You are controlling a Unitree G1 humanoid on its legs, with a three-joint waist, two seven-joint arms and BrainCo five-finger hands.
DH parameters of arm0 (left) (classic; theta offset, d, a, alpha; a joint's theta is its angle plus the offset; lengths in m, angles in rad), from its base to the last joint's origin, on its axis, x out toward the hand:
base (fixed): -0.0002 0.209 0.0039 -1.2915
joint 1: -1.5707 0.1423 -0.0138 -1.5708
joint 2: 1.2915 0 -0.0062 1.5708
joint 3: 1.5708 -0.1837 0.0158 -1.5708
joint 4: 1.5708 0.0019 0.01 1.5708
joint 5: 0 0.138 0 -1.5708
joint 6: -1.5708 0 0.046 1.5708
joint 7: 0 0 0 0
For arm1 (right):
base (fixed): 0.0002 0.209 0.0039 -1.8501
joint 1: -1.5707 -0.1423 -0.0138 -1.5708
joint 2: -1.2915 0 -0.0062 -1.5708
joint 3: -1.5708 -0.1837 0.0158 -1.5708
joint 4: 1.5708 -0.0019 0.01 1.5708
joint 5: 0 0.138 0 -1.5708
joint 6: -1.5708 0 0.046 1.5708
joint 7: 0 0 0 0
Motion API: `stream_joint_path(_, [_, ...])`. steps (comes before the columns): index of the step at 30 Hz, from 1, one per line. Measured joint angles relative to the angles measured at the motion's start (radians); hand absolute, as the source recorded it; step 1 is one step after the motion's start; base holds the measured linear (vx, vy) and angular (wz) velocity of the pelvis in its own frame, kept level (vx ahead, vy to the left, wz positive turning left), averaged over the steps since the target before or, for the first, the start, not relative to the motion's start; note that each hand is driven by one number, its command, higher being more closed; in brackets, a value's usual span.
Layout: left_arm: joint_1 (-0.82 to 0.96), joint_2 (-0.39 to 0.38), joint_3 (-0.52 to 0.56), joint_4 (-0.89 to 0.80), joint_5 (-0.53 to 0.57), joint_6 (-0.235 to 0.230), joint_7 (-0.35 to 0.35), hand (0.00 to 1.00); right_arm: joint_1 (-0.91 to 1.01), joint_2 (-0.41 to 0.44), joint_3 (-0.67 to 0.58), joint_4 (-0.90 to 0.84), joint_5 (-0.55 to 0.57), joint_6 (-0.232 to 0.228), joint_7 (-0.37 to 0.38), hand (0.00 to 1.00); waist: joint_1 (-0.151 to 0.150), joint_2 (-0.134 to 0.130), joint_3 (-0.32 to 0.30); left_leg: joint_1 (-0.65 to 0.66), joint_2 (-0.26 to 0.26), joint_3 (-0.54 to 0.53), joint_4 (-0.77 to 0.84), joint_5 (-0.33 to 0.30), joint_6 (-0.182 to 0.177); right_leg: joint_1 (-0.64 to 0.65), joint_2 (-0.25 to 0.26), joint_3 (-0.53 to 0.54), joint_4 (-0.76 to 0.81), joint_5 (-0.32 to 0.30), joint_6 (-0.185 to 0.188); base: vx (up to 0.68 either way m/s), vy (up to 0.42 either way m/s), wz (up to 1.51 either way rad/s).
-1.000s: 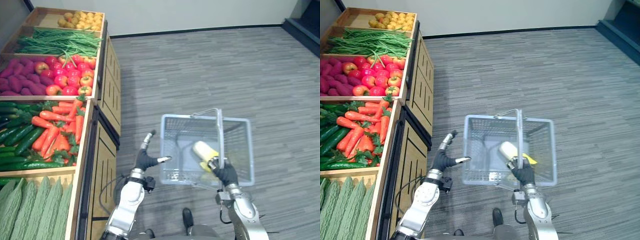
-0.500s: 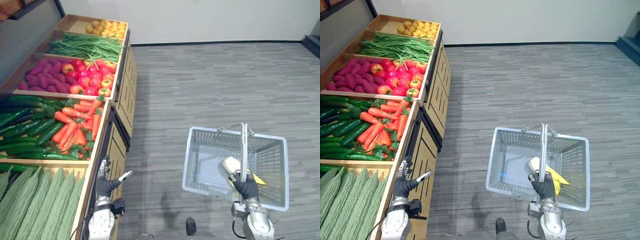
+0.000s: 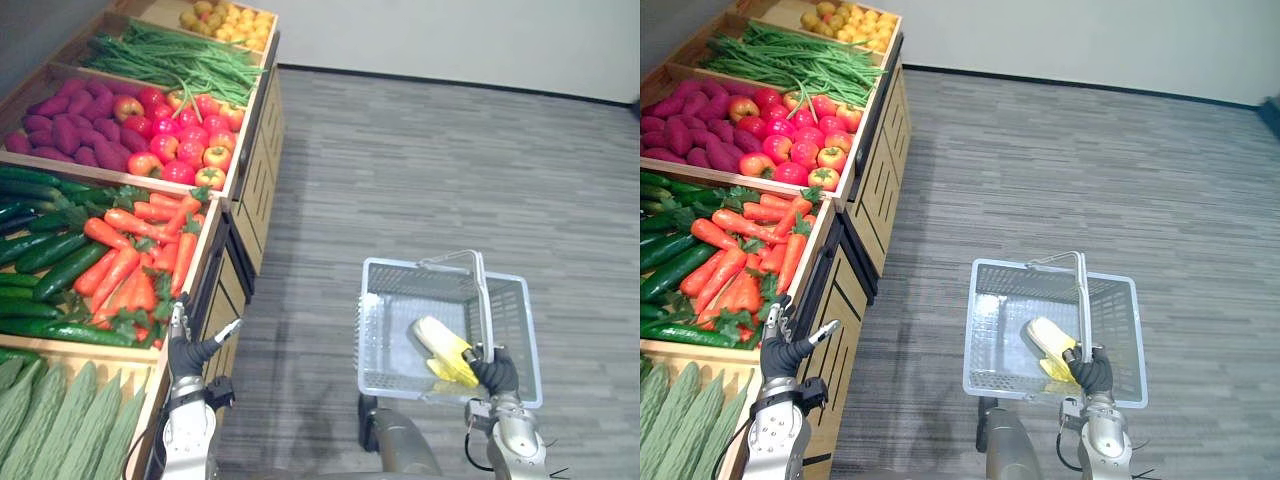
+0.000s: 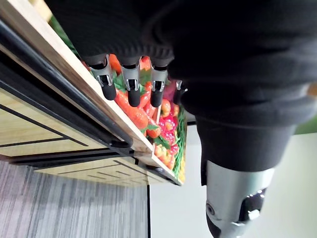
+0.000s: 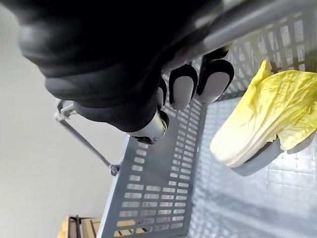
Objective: Pick vegetable in the basket
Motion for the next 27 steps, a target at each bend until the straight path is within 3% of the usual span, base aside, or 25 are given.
stream_joint_path(1, [0.000,0.000,-0.004,-0.001,-0.001,-0.002,-0.001,0.00,0.008,-0.002,0.008,-0.008,0.000,0.000,-0.001,1.00,0.002,-0.002,0.002,-0.061,0.020,0.012,0.142,0.116,0.008,0.056,-0.004,-0.016,-0.028,-0.020,-0.012,0.50,-0.239,0.44])
stream_joint_path(2, [0.001,0.000,-0.006,-0.002,-0.001,-0.004,-0.001,0.00,0.011,-0.003,0.011,-0.015,0.001,0.000,-0.002,1.00,0.007,-0.004,0.004,-0.102,0.042,0.028,0.224,0.187,0.012,0.099,0.000,-0.024,-0.058,-0.028,-0.013,0.41,-0.175,0.32])
stream_joint_path(3, [0.001,0.000,-0.011,-0.003,-0.002,-0.007,-0.001,0.00,0.010,0.001,0.012,-0.024,0.003,0.000,-0.008,1.00,0.015,-0.004,0.007,-0.158,0.084,0.067,0.336,0.184,0.017,0.153,0.009,-0.034,-0.107,-0.031,-0.017,0.48,-0.184,0.29])
stream_joint_path(4, [-0.003,0.000,-0.020,-0.006,-0.007,-0.009,-0.001,0.00,0.010,0.014,0.016,-0.046,0.004,-0.001,-0.024,1.00,0.027,0.003,0.004,-0.233,0.118,0.116,0.424,0.137,0.031,0.218,0.011,-0.051,-0.161,-0.032,-0.020,0.43,-0.146,0.32])
stream_joint_path(5, [0.001,0.000,-0.026,-0.018,-0.017,-0.009,-0.001,0.00,0.012,0.018,0.009,-0.067,0.007,-0.002,-0.038,1.00,0.040,-0.010,0.011,-0.294,0.137,0.163,0.438,0.091,0.031,0.274,0.006,-0.062,-0.208,-0.032,-0.020,0.42,-0.129,0.37])
stream_joint_path(7, [0.001,-0.001,-0.025,-0.031,-0.020,-0.009,-0.001,0.00,0.012,0.022,0.004,-0.092,0.024,-0.004,-0.041,1.00,0.044,-0.010,0.012,-0.356,0.140,0.244,0.362,0.041,0.035,0.356,-0.010,-0.108,-0.273,-0.034,-0.018,0.44,-0.047,0.55])
stream_joint_path(9, [0.000,-0.001,-0.026,-0.034,-0.020,-0.010,-0.001,0.00,0.011,0.017,-0.022,-0.091,0.034,-0.016,-0.044,1.00,0.041,-0.009,0.012,-0.382,0.132,0.383,0.187,0.046,0.040,0.418,-0.030,-0.160,-0.301,-0.059,0.014,0.37,0.050,0.77])
stream_joint_path(10, [0.001,0.001,-0.028,-0.044,-0.019,-0.011,-0.001,0.00,0.017,0.013,-0.043,-0.088,0.040,-0.020,-0.048,1.00,0.038,0.010,0.007,-0.382,0.132,0.516,0.042,0.105,0.091,0.446,-0.024,-0.194,-0.296,-0.088,0.040,0.35,0.097,1.22])
stream_joint_path(11, [-0.006,0.019,-0.024,-0.043,-0.019,-0.011,-0.001,0.00,0.017,0.029,-0.063,-0.059,0.042,-0.022,-0.059,1.00,0.028,-0.006,-0.011,-0.343,0.105,0.587,-0.012,0.077,0.139,0.461,-0.051,-0.227,-0.285,-0.126,0.059,0.34,0.113,1.29])
stream_joint_path(13, [-0.022,0.027,-0.016,-0.044,-0.018,-0.012,0.001,0.00,-0.004,0.032,-0.100,-0.004,0.043,-0.022,-0.063,1.00,0.037,-0.026,-0.010,-0.326,0.061,0.634,-0.085,0.045,0.193,0.457,-0.070,-0.245,-0.267,-0.138,0.070,0.30,0.135,1.05])
stream_joint_path(15, [-0.010,0.023,0.003,-0.044,-0.018,-0.011,0.001,0.00,-0.046,0.033,-0.111,0.064,0.040,-0.014,-0.062,1.00,0.040,-0.042,-0.002,-0.286,0.002,0.625,-0.151,0.017,0.208,0.468,-0.101,-0.245,-0.224,-0.155,0.085,0.28,0.156,0.80])
stream_joint_path(17, [0.023,0.017,0.006,-0.044,-0.017,-0.009,0.000,0.00,-0.053,0.033,-0.118,0.160,0.038,-0.008,-0.061,1.00,0.034,-0.058,0.009,-0.198,-0.078,0.561,-0.229,0.001,0.197,0.452,-0.168,-0.261,0.032,-0.169,0.103,0.33,0.148,1.06])
stream_joint_path(19, [0.022,0.032,0.007,-0.049,-0.015,-0.008,0.003,0.00,-0.043,0.041,-0.118,0.195,0.039,0.009,-0.061,1.00,0.022,-0.060,0.010,-0.142,-0.117,0.489,-0.257,-0.009,0.197,0.353,-0.224,-0.206,0.338,-0.121,0.033,0.34,0.042,1.26])
stream_joint_path(20, [0.017,0.045,0.000,-0.059,-0.011,-0.007,0.010,0.00,-0.022,0.050,-0.114,0.195,0.040,0.022,-0.059,1.00,0.001,-0.067,0.010,-0.125,-0.128,0.420,-0.260,-0.018,0.203,0.256,-0.201,-0.089,0.481,-0.175,0.030,0.27,-0.067,1.36])
stream_joint_path(23, [0.019,0.056,0.000,-0.089,0.001,-0.004,0.014,0.00,-0.013,0.066,-0.113,0.188,0.041,0.025,-0.058,1.00,-0.001,-0.070,0.013,-0.094,-0.128,0.342,-0.269,-0.027,0.190,0.132,-0.126,0.069,0.445,-0.223,0.037,0.32,-0.142,1.09])
stream_joint_path(26, [0.001,0.053,-0.018,-0.093,0.002,-0.002,0.018,0.00,0.015,0.075,-0.114,0.172,0.057,0.025,-0.061,1.00,-0.007,-0.073,0.013,-0.073,-0.112,0.238,-0.246,-0.048,0.153,0.068,-0.048,0.249,0.243,-0.228,0.052,0.32,-0.259,1.25])
stream_joint_path(27, [0.005,0.065,-0.018,-0.112,0.002,-0.002,0.025,0.00,0.068,0.077,-0.120,0.162,0.070,0.024,-0.073,1.00,-0.014,-0.112,0.005,-0.089,-0.123,0.194,-0.202,-0.086,0.102,0.077,-0.060,0.302,0.079,-0.105,0.051,0.20,-0.230,1.26])
